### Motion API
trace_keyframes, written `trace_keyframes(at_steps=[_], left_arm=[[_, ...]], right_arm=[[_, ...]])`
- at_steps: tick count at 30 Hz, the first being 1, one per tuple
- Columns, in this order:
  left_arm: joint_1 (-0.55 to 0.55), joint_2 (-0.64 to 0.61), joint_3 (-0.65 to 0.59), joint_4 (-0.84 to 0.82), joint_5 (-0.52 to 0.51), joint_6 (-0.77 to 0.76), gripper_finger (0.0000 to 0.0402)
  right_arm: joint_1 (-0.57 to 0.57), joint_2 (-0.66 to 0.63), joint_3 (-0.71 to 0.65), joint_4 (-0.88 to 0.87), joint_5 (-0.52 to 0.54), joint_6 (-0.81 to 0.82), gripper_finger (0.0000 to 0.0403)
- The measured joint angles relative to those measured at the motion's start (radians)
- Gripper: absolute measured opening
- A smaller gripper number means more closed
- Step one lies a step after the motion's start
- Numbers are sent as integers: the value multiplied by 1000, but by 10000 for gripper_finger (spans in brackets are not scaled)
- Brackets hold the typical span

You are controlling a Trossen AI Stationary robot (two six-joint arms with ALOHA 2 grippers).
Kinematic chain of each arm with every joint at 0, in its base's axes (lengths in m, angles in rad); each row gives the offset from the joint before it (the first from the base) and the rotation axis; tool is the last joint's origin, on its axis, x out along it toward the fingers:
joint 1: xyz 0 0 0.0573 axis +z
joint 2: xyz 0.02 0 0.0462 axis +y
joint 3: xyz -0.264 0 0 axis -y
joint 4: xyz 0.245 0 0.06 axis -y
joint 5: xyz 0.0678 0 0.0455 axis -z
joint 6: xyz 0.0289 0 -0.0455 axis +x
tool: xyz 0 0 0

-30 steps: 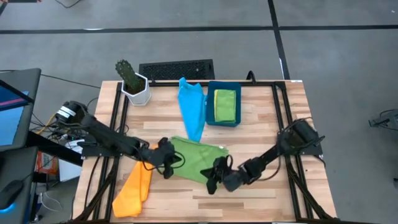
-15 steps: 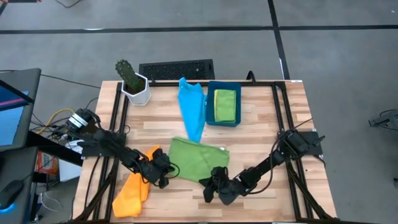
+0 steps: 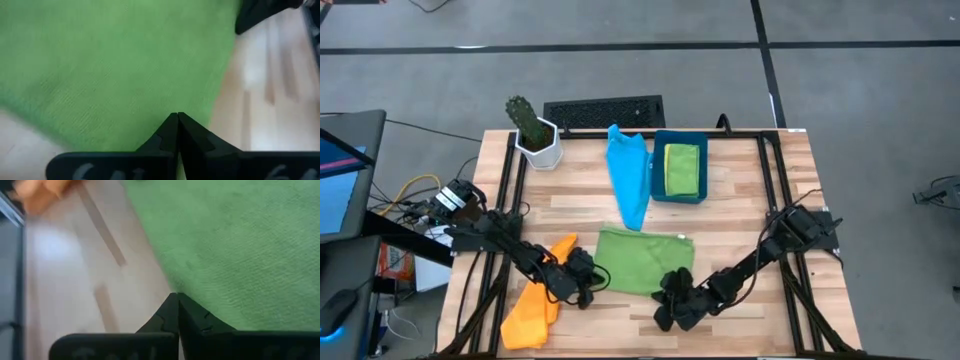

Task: Fold microfiber towels
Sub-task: Fold the green towel

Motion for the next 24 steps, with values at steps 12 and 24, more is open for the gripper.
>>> trace_keyframes(at_steps=[12,24], left_arm=[[3,2,43,12,-33,51,0],[4,2,43,11,-20,73,0]], right_arm=[[76,-195,22,-300,302,19,12],[206,60,25,-308,318,438,12]])
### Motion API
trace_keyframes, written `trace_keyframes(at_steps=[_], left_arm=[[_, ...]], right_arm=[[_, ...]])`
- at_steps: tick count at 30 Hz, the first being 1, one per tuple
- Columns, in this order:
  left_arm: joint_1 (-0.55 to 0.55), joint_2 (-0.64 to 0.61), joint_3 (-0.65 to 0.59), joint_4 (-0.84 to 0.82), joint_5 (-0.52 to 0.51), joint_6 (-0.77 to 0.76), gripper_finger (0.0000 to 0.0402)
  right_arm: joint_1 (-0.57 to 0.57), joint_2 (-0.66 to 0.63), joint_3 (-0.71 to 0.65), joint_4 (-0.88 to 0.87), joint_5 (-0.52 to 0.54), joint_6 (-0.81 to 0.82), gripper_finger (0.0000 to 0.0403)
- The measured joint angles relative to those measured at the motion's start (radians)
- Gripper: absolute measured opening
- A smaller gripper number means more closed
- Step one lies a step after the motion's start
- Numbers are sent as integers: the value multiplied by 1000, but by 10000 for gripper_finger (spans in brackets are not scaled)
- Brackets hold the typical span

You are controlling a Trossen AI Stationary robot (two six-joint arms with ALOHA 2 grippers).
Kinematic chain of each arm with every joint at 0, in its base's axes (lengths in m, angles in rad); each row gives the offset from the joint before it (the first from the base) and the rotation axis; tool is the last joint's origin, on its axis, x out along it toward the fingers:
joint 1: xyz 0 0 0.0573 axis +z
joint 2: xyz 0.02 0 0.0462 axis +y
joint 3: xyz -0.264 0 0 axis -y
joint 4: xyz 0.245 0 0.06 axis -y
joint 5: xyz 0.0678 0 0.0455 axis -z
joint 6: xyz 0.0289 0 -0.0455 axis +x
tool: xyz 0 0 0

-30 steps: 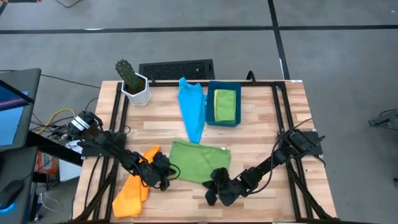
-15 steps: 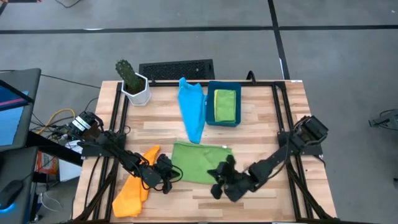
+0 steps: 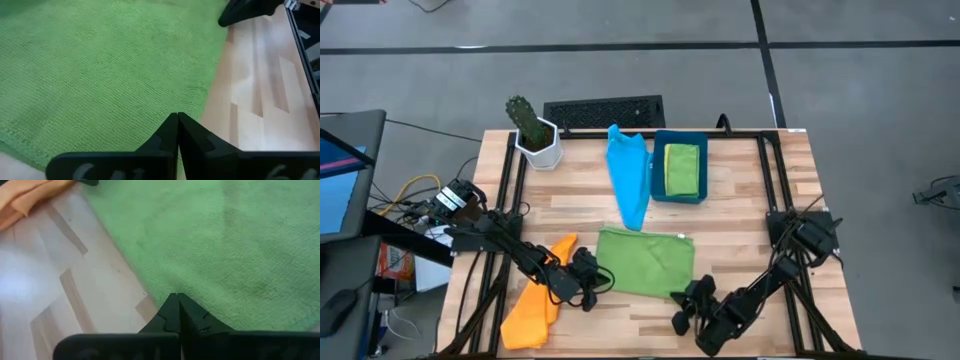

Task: Fold microfiber towels
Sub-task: Fold the green towel

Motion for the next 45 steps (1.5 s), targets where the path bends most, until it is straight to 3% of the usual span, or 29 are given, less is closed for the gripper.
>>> trace_keyframes(at_steps=[9,16,20,25,30,35,38,45], left_arm=[[-16,-32,1,52,-8,69,0],[-79,-32,-2,-120,-138,-17,0],[-97,-2,-2,-196,-139,-37,0],[-115,72,2,-93,-124,-51,0],[-114,80,2,-127,-127,-50,0],[-115,78,4,-173,-110,-77,0],[-114,81,0,-136,-117,-62,0],[-112,82,3,-122,-131,-49,0]], right_arm=[[-15,-30,1,-37,-55,-6,23],[-24,-31,0,-43,-60,-8,18],[-25,-31,0,-45,-61,-6,28],[-25,-31,14,-57,-65,-10,23],[-25,-76,22,-64,-79,-36,17],[-5,-158,28,-60,23,-110,24],[-31,-161,26,9,84,-234,25],[-188,-70,26,371,-57,-614,22]])
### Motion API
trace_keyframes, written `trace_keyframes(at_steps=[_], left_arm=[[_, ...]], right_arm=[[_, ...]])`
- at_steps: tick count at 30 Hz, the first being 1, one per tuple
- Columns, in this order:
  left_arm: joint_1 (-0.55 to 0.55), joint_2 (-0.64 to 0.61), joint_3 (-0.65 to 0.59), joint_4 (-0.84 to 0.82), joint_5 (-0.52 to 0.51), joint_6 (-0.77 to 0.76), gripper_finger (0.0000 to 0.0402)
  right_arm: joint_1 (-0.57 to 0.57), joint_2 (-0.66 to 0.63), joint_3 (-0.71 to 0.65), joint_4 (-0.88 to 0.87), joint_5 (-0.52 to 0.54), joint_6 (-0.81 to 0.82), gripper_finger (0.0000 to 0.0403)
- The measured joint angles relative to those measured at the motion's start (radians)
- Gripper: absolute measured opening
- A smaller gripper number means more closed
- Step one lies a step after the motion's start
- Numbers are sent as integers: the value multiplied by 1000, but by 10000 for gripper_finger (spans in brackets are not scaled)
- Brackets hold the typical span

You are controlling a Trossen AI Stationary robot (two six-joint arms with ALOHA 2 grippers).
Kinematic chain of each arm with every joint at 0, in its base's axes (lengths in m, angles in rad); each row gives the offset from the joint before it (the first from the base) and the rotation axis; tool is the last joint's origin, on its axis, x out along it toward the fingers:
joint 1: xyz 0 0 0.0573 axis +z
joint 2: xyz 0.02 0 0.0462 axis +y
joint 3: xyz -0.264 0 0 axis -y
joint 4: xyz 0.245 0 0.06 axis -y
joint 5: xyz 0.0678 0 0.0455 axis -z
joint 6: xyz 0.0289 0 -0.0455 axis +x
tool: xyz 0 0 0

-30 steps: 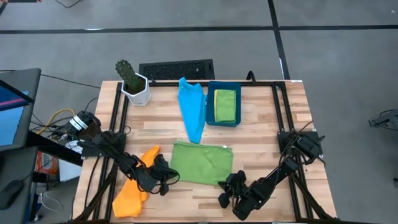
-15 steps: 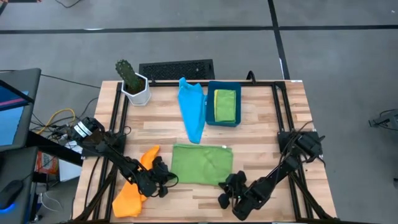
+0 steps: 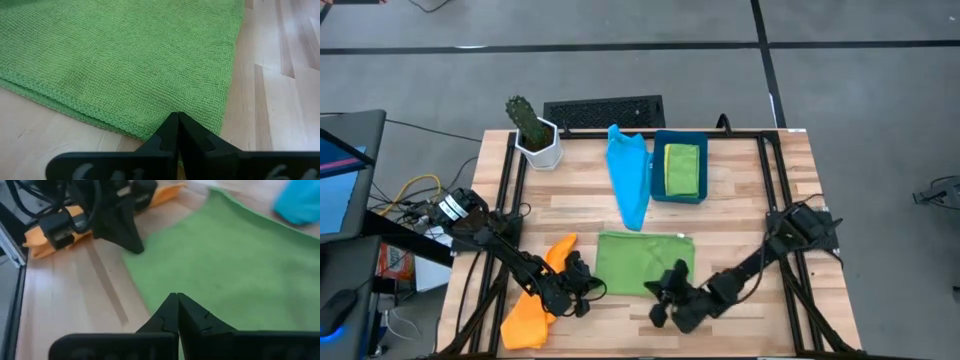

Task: Fold microfiber towels
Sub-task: Fold the green towel

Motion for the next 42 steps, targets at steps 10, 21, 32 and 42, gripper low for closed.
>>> trace_keyframes(at_steps=[10,21,32,42], left_arm=[[0,0,0,-1,0,-11,0],[1,-166,-3,-45,48,28,0],[-4,-150,-3,-21,-19,106,0],[-19,-29,46,23,14,103,0]], right_arm=[[-2,131,1,73,-102,33,24],[-12,136,4,55,-117,31,23],[-10,137,2,71,-116,23,17],[-9,137,2,71,-116,33,28]])
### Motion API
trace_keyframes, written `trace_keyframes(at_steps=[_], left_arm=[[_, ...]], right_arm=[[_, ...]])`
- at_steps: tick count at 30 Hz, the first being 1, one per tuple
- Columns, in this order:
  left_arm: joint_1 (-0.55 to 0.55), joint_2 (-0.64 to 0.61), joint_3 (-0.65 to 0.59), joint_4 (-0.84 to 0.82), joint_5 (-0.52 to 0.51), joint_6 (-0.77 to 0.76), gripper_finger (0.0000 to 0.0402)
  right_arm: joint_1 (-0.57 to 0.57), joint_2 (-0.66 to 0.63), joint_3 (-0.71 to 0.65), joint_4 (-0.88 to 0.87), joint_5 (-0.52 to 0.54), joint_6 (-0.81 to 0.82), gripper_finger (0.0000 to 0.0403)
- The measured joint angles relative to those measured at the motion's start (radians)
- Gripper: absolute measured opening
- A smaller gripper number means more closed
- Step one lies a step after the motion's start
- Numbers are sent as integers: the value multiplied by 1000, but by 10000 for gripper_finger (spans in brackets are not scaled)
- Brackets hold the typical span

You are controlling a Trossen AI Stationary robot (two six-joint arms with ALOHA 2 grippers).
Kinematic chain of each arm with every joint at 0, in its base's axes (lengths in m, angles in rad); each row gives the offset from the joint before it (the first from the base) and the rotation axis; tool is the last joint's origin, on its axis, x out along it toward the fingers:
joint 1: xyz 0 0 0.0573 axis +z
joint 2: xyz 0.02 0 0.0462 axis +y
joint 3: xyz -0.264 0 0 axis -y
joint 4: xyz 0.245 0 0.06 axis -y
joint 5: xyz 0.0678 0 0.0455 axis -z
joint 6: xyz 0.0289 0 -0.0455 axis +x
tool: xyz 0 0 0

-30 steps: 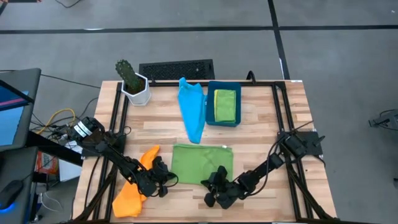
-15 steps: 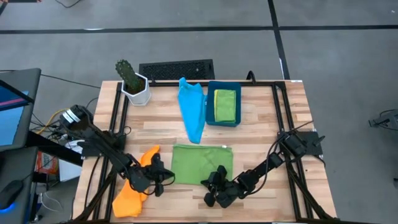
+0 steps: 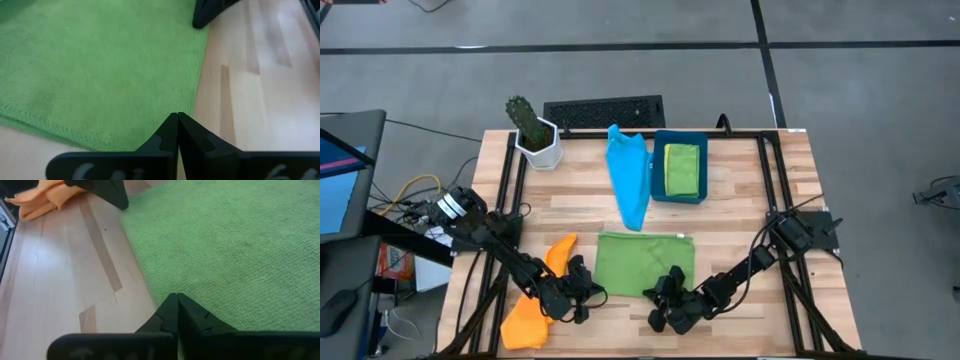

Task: Fold microfiber towels
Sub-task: Fold the green towel

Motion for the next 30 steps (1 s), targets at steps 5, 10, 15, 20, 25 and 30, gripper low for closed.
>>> trace_keyframes(at_steps=[5,10,15,20,25,30], left_arm=[[-3,28,5,-44,40,-5,0],[-3,37,7,-62,37,-41,0],[-3,39,6,-62,29,-39,0],[-3,39,5,-63,30,-45,0],[-3,40,4,-52,30,-53,0],[-2,41,4,-47,30,-54,0]], right_arm=[[-1,-11,-1,1,-1,7,19],[-1,-83,-2,4,-15,-63,18],[-21,-85,57,-1,-13,-214,23],[-54,-25,81,1,-31,-220,15],[-48,14,83,-25,-91,-169,21],[-35,14,89,-122,-113,-90,17]])
